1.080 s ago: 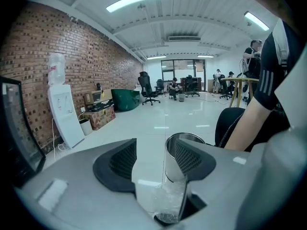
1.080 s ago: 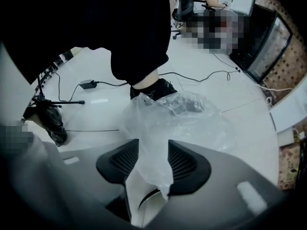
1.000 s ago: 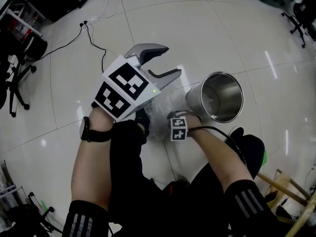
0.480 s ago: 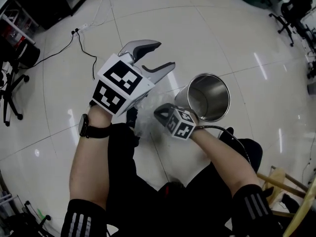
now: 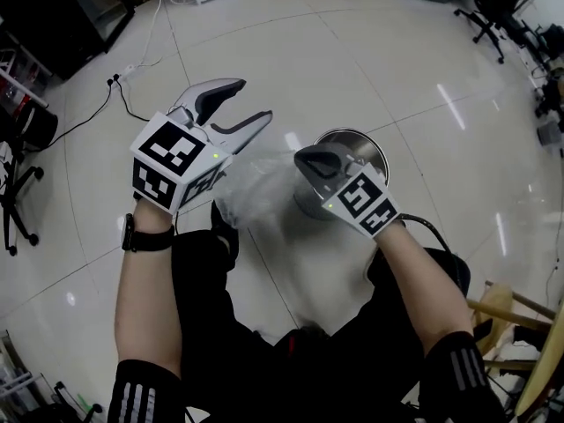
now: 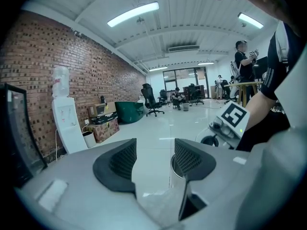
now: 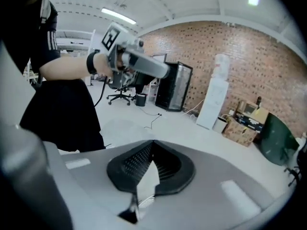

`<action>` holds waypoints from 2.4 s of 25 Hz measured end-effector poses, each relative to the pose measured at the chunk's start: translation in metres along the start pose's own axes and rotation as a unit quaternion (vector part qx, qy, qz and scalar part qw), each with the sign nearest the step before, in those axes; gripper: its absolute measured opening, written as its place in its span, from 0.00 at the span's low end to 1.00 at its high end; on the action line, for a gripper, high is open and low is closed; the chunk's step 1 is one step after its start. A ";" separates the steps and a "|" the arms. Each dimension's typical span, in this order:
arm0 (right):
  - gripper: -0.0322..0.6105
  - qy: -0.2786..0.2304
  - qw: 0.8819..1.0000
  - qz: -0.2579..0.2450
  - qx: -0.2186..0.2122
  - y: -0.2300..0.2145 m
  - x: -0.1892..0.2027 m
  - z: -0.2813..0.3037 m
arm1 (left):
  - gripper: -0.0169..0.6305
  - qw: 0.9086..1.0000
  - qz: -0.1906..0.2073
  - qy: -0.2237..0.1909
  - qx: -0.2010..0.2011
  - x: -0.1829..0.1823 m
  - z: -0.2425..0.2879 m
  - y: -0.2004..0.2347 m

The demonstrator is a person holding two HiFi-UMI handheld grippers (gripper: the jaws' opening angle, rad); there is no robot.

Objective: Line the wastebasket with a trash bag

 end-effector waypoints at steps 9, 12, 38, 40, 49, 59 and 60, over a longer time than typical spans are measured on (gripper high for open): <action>0.06 -0.021 0.991 0.044 0.123 -0.078 0.010 -0.104 | 0.41 1.000 -0.008 -0.005 0.001 -0.009 0.017 -0.004; 0.06 -0.014 0.986 0.062 0.154 -0.094 0.023 -0.136 | 0.42 0.999 0.001 0.024 0.033 -0.002 0.031 -0.019; 0.06 0.127 0.971 0.203 -0.022 -0.052 0.156 -0.255 | 0.42 0.953 0.136 0.258 0.087 0.071 0.177 -0.111; 0.16 0.123 0.971 0.199 -0.036 -0.050 0.158 -0.255 | 0.32 0.948 0.136 0.271 0.095 0.078 0.186 -0.119; 0.36 0.014 0.982 0.186 0.021 -0.093 0.136 -0.266 | 0.22 0.940 0.137 0.269 0.162 0.087 0.203 -0.168; 0.43 0.047 0.989 0.137 -0.019 -0.094 0.159 -0.167 | 0.23 0.928 0.169 0.256 0.211 0.086 0.205 -0.197; 0.43 0.055 0.989 0.135 -0.025 -0.092 0.168 -0.155 | 0.23 0.927 0.171 0.256 0.213 0.086 0.204 -0.197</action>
Point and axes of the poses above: the fingertips, and each gripper's own axes: z forward along the fingers, y to its left, x out of its underside, the point moved 4 cm from there along -z, backward along the fingers, and after that the axes turned 11 degrees about -z, right-handed, at the moved point
